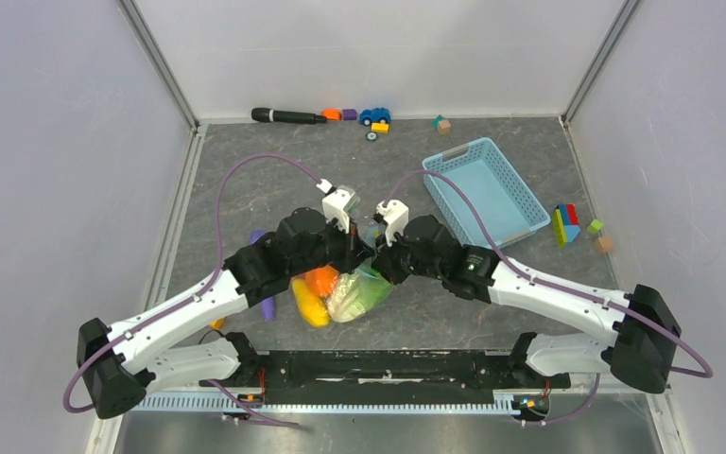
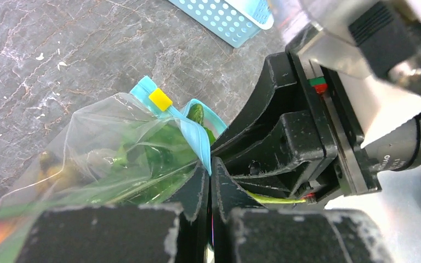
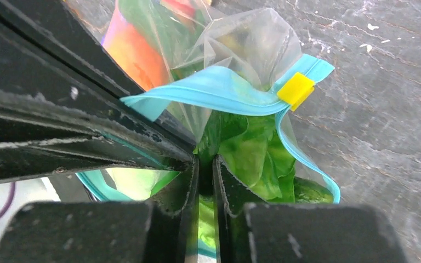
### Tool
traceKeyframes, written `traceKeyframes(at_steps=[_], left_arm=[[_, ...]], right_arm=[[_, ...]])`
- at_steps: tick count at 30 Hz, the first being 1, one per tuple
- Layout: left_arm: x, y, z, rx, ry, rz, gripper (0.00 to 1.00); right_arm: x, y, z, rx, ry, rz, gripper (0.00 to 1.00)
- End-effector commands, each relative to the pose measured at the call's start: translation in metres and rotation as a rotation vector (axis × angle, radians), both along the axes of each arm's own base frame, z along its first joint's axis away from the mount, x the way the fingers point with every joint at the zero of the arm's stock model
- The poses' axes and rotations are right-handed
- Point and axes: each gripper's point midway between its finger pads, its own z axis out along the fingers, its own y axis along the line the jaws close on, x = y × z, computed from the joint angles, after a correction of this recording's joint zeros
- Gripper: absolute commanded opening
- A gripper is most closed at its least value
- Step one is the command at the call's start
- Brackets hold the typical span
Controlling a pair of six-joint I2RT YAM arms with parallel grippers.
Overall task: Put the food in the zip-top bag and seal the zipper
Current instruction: Place the fake vegetable in the zipper food storage bag.
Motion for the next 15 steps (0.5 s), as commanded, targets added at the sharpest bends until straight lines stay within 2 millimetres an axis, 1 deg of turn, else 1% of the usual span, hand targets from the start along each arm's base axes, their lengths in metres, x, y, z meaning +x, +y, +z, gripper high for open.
traceKeyframes(at_steps=[1,5,7,10,11,13,15], left_arm=[[0.003,-0.011,0.053,-0.195,-0.081,0.012,0.02],[0.014,0.003,0.052,-0.206,-0.079,0.123,0.02],[0.020,0.013,0.052,-0.203,-0.084,0.192,0.02],[0.026,0.025,0.055,-0.207,-0.095,0.262,0.02],[0.026,0.027,0.057,-0.213,-0.101,0.274,0.02],[0.026,0.030,0.062,-0.223,-0.112,0.281,0.02],[0.025,0.032,0.065,-0.227,-0.117,0.284,0.02]], right_arm=[[-0.001,0.029,0.064,0.331,-0.087,0.015,0.19],[0.001,0.017,0.063,0.308,-0.134,0.002,0.30],[0.001,0.010,0.065,0.282,-0.155,-0.002,0.38],[0.001,-0.002,0.076,0.259,-0.201,-0.009,0.49],[0.000,-0.005,0.083,0.267,-0.228,-0.004,0.53],[-0.004,-0.014,0.087,0.250,-0.247,0.006,0.60],[-0.001,-0.024,0.094,0.244,-0.285,-0.023,0.65]])
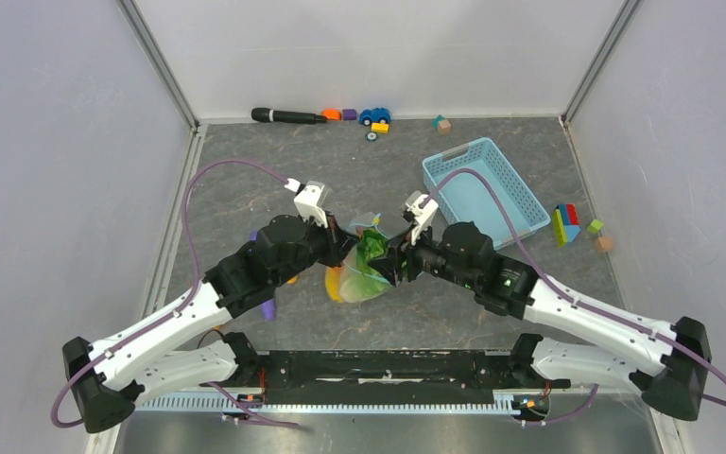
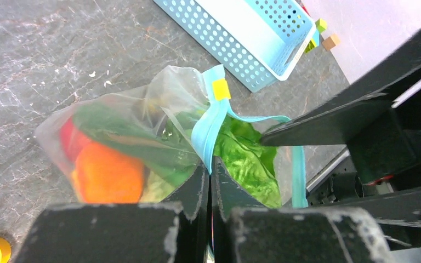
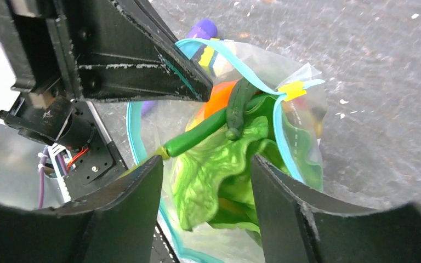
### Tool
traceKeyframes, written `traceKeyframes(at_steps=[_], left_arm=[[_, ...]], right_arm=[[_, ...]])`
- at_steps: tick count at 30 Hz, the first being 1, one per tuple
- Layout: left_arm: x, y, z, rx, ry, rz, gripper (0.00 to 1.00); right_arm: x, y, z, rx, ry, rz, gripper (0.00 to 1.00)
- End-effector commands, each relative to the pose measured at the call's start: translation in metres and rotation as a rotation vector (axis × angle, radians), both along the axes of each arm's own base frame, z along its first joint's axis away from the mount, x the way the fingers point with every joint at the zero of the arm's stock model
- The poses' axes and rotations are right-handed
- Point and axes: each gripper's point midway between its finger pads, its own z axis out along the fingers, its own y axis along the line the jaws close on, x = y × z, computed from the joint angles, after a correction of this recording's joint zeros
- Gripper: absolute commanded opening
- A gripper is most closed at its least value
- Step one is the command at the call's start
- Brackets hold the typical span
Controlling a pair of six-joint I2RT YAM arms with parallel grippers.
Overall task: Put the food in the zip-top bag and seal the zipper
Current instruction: Place the fake vegetable in the zipper food storage bag, then adjust the zipper food storage bag at the center of the board.
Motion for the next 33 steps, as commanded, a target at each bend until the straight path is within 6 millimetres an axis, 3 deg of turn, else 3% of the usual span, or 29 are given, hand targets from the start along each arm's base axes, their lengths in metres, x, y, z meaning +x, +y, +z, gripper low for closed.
traceKeyframes(at_steps=[1,9,15,22,28,33], left_arm=[[0.010,0.004,0.043,-0.135,-0.079,0.076,0.02],[0.010,0.005,0.043,-0.130,-0.076,0.080,0.02],[0.008,0.006,0.043,-0.124,-0.076,0.072,0.02],[0.007,0.006,0.041,-0.126,-0.073,0.069,0.02],[0.006,0.008,0.039,-0.119,-0.074,0.067,0.02],[0.003,0.008,0.041,-0.124,-0.080,0.057,0.02]], right_arm=[[0.003,-0.020,0.031,0.011,-0.114,-0.042,0.70],[0.015,-0.071,0.030,0.018,-0.114,-0.277,0.89],[0.023,-0.094,0.001,0.007,-0.053,-0.423,0.91],[0.041,-0.108,-0.029,0.013,0.045,-0.591,0.87],[0.048,-0.097,-0.030,0.041,0.053,-0.568,0.77],[0.048,-0.085,-0.039,0.050,0.077,-0.511,0.54]])
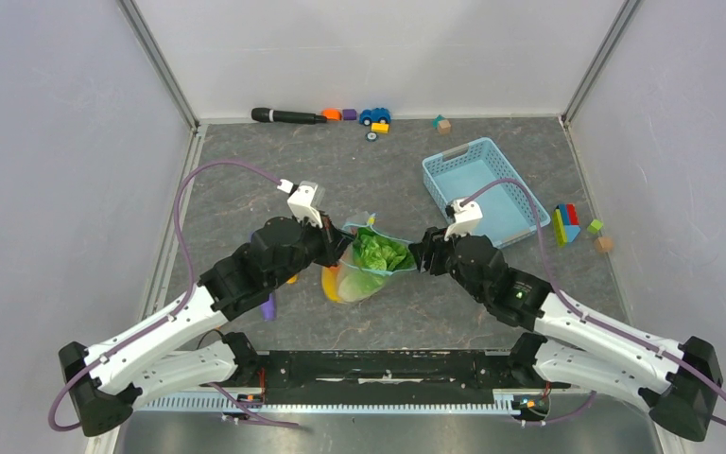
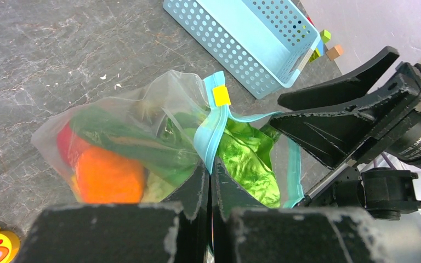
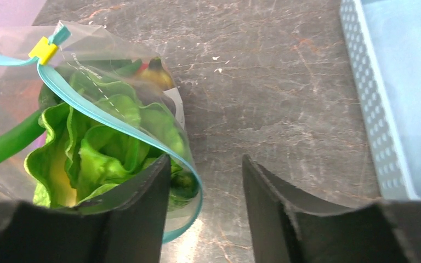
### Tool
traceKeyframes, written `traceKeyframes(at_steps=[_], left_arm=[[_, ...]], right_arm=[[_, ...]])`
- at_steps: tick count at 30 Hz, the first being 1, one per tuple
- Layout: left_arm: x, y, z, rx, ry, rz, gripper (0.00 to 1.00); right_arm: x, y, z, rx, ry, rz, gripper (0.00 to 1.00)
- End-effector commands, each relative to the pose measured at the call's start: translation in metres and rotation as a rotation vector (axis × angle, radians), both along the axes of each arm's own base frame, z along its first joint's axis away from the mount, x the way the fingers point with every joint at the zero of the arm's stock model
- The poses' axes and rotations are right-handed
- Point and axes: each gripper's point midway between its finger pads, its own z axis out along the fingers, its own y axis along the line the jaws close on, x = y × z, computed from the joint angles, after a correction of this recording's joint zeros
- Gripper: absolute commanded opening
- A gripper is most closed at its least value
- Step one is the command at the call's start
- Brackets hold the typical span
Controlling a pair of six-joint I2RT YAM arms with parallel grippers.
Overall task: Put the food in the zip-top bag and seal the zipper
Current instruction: Adjust the zipper food storage bag at the center of the board.
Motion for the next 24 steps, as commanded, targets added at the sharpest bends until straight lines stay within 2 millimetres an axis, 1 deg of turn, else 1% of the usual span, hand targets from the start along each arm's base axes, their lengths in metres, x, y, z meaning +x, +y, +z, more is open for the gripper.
traceKeyframes(at_steps=[1,4,7,13,14,15,16,20,24], left_arm=[[0.001,-0.003,0.032,-0.106,-0.059,0.002,0.02],[0.000,-0.004,0.033,-0.112,-0.062,-0.004,0.02],[-0.001,-0.006,0.033,-0.111,-0.060,-0.012,0.02],[-0.002,-0.006,0.032,-0.109,-0.060,-0.025,0.02],[-0.003,-0.006,0.032,-0.106,-0.061,-0.026,0.02],[-0.004,-0.005,0.033,-0.108,-0.064,-0.028,0.02],[-0.004,-0.005,0.032,-0.106,-0.064,-0.029,0.02],[-0.004,-0.005,0.032,-0.105,-0.055,-0.027,0.03],[-0.002,-0.003,0.028,-0.090,-0.041,-0.010,0.04]], right_arm=[[0.002,0.016,0.005,0.079,-0.013,0.052,0.52],[-0.003,0.032,0.009,0.113,-0.027,0.143,0.43],[-0.008,0.044,0.011,0.126,-0.036,0.210,0.31],[-0.007,0.051,0.012,0.106,-0.047,0.254,0.13],[-0.008,0.052,0.013,0.106,-0.047,0.260,0.10],[-0.008,0.053,0.015,0.107,-0.052,0.266,0.02],[-0.009,0.054,0.018,0.110,-0.061,0.276,0.00],[-0.013,0.063,0.042,0.123,-0.109,0.340,0.00],[-0.012,0.066,0.064,0.119,-0.145,0.364,0.00]])
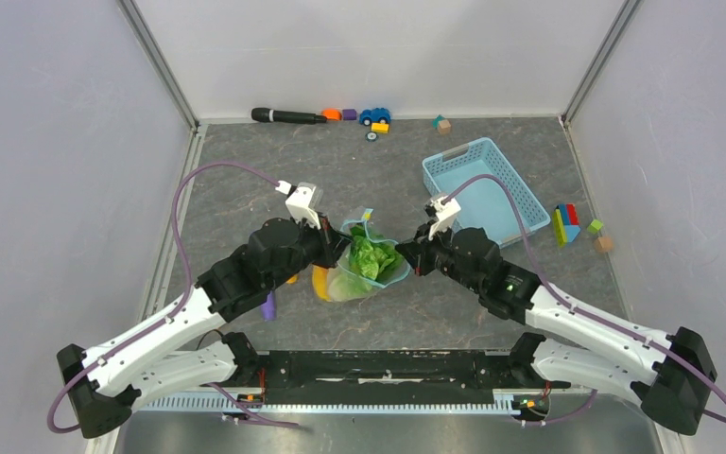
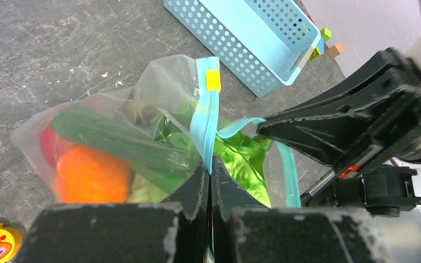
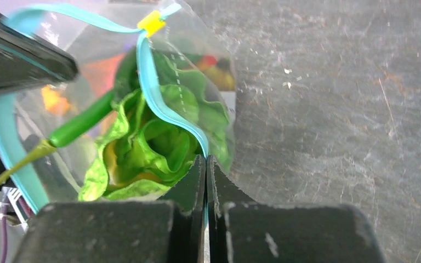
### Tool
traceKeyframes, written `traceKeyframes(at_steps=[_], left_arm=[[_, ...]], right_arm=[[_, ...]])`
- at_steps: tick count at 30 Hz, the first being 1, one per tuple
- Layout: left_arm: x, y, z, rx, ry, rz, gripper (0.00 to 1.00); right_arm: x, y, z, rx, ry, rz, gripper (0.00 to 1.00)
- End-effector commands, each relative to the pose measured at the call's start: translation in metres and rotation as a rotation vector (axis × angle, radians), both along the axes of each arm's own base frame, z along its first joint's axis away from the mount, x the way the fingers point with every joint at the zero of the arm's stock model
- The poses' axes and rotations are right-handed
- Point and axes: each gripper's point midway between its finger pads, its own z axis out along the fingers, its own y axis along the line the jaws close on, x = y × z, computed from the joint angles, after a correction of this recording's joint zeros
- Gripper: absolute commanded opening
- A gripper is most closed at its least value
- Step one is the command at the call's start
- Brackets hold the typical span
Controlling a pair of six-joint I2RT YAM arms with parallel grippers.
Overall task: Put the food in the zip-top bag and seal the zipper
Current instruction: Adjust the zipper food storage bag at the center of the board.
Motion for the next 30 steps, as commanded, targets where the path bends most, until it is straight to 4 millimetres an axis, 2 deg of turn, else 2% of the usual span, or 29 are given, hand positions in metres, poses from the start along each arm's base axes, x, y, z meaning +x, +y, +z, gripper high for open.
traceKeyframes(at_steps=[1,4,9,14,17,20,22,28,30], left_arm=[[0.003,-0.004,0.027,-0.085,-0.037,0.011,0.05],[0.002,0.000,0.028,-0.094,-0.028,0.028,0.08],[-0.004,0.000,0.032,-0.163,0.003,0.035,0.09],[-0.009,-0.018,0.031,-0.338,0.096,0.028,0.02],[-0.012,-0.033,0.028,-0.417,0.136,0.044,0.02],[-0.020,-0.045,0.024,-0.403,0.125,0.053,0.06],[-0.026,-0.058,0.028,-0.427,0.109,0.024,0.11],[-0.025,-0.075,0.009,-0.400,0.145,0.052,0.15],[-0.025,-0.077,0.009,-0.380,0.128,0.045,0.25]], right_arm=[[0.003,0.017,0.066,0.085,-0.126,0.071,0.00],[0.001,0.022,0.084,0.089,-0.156,0.107,0.00],[0.002,0.023,0.097,0.050,-0.154,0.119,0.00],[0.005,0.025,0.110,-0.025,-0.146,0.139,0.00],[0.007,0.027,0.113,-0.069,-0.141,0.149,0.00],[0.011,0.028,0.104,-0.143,-0.141,0.166,0.00],[0.020,0.024,0.095,-0.205,-0.149,0.141,0.00],[0.031,0.020,0.078,-0.311,-0.181,0.139,0.00],[0.037,0.015,0.073,-0.333,-0.181,0.129,0.00]])
